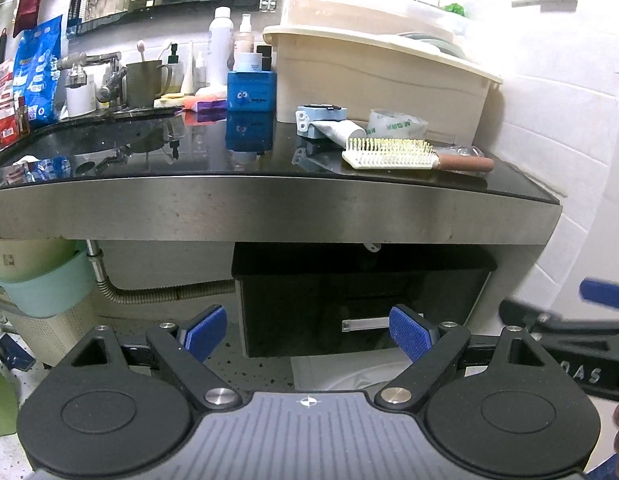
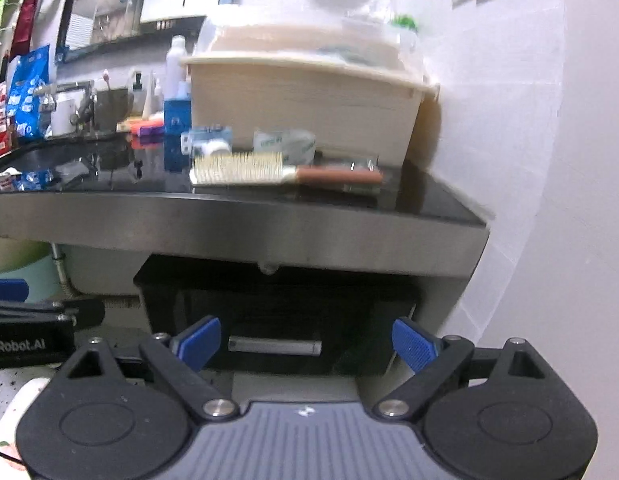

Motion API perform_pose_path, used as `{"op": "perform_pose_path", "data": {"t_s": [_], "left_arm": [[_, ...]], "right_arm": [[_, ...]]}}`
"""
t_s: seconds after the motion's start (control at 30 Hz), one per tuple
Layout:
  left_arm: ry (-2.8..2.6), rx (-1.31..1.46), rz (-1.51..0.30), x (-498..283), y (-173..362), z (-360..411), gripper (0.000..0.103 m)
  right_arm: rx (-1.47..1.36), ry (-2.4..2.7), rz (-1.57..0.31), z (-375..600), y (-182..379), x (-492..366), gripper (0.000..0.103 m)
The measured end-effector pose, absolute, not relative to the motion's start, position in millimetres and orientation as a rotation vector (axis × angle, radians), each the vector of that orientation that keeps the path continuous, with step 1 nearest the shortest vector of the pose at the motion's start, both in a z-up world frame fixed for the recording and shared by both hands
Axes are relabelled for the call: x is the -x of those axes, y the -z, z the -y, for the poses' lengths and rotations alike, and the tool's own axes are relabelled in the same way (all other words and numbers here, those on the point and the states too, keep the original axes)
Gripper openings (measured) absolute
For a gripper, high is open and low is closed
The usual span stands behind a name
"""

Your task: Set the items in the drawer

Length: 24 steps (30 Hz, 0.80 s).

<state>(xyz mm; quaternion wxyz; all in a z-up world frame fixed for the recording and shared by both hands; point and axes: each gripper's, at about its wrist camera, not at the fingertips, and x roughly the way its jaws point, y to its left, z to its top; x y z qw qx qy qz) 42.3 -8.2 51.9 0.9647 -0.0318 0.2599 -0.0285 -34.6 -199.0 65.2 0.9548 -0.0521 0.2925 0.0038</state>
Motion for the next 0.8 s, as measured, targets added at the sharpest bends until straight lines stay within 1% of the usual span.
{"op": "perform_pose_path", "data": {"t_s": [0.17, 0.8], "left_arm": [[0.062, 0.063, -0.523, -42, -54, 8, 0.089], [0.040, 0.031, -0.511, -46, -78, 17, 0.089]], "right_arm": [[0.027, -0.041, -0.665, 203, -63, 31, 0.093], [0.015, 0.028, -0.625, 202, -78, 35, 0.093]]}}
